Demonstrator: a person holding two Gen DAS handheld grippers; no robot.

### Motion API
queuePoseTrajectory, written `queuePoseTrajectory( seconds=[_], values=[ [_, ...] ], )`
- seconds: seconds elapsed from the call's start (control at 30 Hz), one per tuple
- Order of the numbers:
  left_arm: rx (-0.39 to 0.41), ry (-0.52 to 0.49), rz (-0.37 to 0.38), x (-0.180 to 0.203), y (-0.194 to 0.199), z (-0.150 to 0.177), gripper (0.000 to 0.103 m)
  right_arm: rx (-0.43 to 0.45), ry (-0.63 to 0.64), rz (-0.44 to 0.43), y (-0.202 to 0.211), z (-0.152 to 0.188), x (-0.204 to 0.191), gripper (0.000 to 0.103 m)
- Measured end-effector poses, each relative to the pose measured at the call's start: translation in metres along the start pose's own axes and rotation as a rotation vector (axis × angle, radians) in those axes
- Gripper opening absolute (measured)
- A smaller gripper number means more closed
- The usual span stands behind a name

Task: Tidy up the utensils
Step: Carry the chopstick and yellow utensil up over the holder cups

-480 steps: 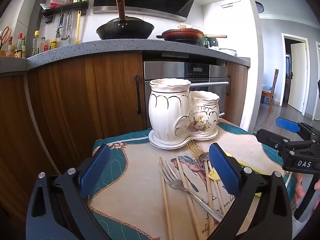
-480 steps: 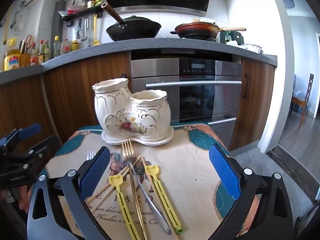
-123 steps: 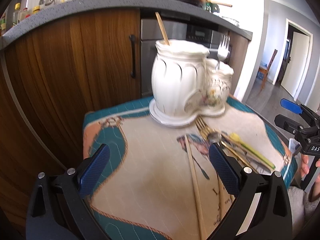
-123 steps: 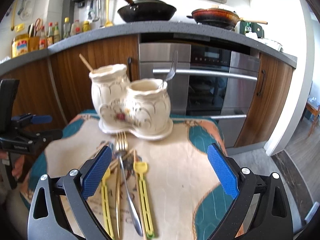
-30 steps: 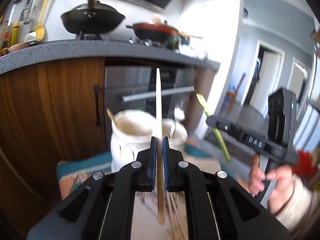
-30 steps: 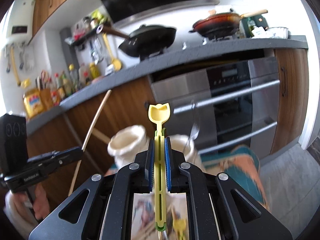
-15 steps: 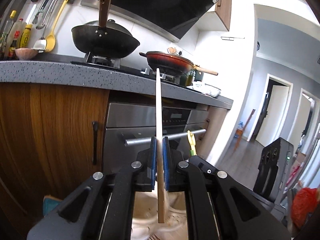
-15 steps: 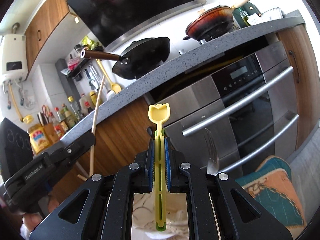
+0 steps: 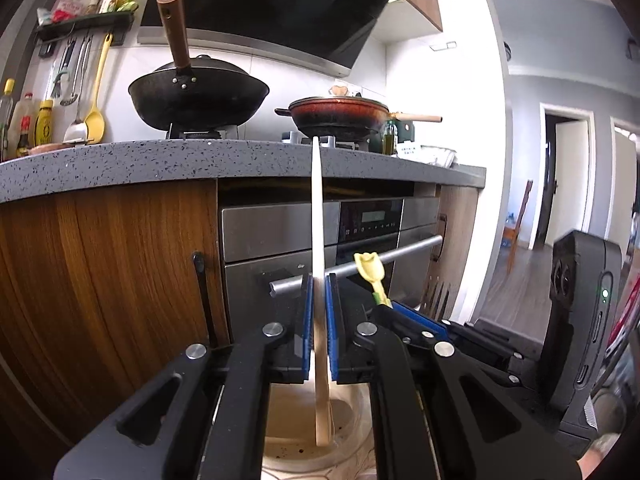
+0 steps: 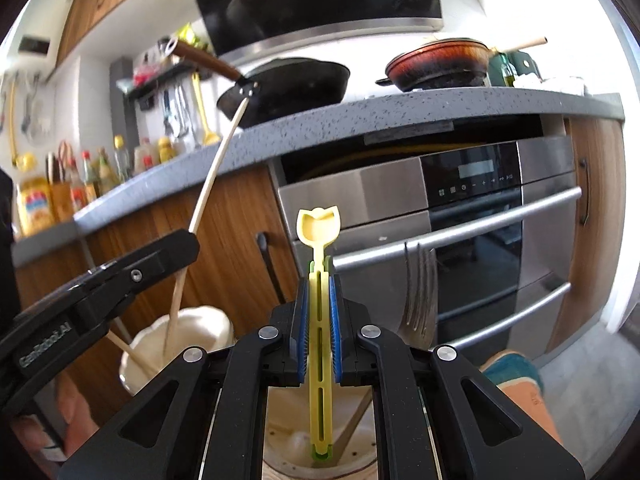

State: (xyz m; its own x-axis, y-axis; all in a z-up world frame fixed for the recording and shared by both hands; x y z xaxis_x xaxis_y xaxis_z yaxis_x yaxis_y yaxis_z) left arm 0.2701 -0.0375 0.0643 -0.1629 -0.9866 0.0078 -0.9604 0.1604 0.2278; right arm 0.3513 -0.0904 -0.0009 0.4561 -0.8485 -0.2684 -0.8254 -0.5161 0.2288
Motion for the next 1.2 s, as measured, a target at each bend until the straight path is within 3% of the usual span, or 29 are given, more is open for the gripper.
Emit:
queuePoseTrajectory(
  seconds=[0.57, 1.2],
  values=[
    [-0.047, -0.114, 0.013, 0.013, 0.014, 0.008, 0.006, -0.104, 0.076, -0.004, 0.022, 0.017, -0.01, 0.011],
    [-0.069, -0.106, 0.006, 0.012, 0.01, 0.011, 0.008, -0.155, 0.059, -0.018, 0.021, 0.026, -0.005, 0.011]
  ],
)
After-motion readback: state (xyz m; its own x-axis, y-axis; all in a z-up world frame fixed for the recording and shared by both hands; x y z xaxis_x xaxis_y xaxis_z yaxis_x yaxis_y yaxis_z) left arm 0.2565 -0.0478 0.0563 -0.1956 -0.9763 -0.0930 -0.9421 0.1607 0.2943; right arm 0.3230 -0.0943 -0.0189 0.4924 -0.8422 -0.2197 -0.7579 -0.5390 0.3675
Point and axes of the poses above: each gripper's, at about its wrist camera, not at the fingertips, and y roughly against the way its jaws point, x to its right, z to its underside, the point moved 10 cm from there along -y, roughly the way its jaws point, and after that the axes turned 2 degrees about -y, right-handed, at the moved point
